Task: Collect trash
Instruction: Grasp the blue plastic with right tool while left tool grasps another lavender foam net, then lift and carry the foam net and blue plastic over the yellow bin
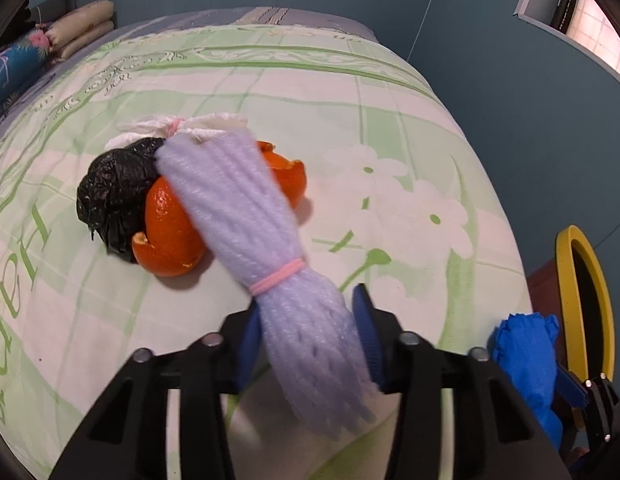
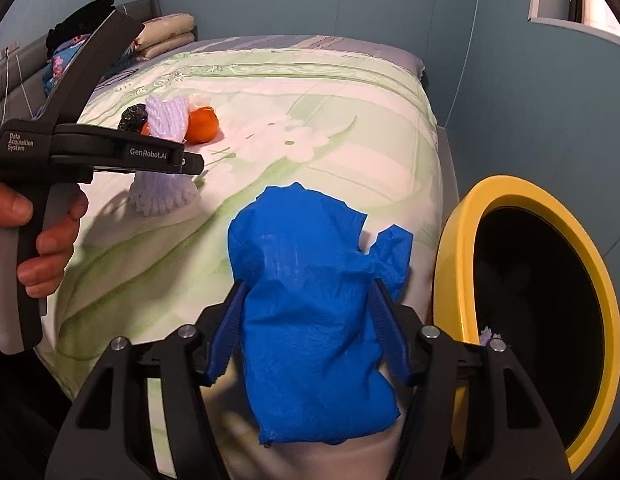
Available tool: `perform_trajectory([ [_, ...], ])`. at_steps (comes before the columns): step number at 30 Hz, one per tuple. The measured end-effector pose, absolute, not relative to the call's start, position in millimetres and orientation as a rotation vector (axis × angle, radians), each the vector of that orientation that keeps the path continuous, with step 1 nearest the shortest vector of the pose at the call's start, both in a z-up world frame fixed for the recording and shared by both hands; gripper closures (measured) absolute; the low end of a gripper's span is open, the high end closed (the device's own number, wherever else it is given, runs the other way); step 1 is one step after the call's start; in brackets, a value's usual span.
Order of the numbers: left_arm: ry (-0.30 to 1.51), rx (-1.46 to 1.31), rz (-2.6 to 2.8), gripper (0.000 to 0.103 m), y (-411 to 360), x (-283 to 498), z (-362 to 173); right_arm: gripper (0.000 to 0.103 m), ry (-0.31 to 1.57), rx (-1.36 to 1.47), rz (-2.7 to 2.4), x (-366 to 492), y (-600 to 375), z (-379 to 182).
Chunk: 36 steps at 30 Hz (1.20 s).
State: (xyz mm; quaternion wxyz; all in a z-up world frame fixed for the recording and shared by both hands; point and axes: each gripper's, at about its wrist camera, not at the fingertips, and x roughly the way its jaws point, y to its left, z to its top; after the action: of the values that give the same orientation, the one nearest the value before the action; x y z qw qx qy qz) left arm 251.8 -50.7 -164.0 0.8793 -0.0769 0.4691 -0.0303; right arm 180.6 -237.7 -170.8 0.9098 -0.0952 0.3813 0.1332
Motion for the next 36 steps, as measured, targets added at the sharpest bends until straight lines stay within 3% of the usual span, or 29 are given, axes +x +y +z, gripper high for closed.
perform_trajectory([
  [12,0.940,-0.144,-0.059,0.077,-46.6,247.5,-156.2,0.060,0.817,-0.187,0.282,189.6,-234.9,-164.5],
  [19,0.913,-0.144,-0.065,0.078,-44.1,238.9,-145.2,0.089,0.842,-0.180,0.305,192.4,-229.3,-162.9],
  [21,0.894,-0.140,-0.068,0.078,-42.9,235.0,-137.8,0.094,0.827,-0.178,0.311,189.8,-227.9,-158.6],
  [36,0.755,-0.176,-0.074,0.078,-11.9,190.8,-72.4,0.095,0.653,-0.236,0.449,131.7,-192.5,-106.1],
])
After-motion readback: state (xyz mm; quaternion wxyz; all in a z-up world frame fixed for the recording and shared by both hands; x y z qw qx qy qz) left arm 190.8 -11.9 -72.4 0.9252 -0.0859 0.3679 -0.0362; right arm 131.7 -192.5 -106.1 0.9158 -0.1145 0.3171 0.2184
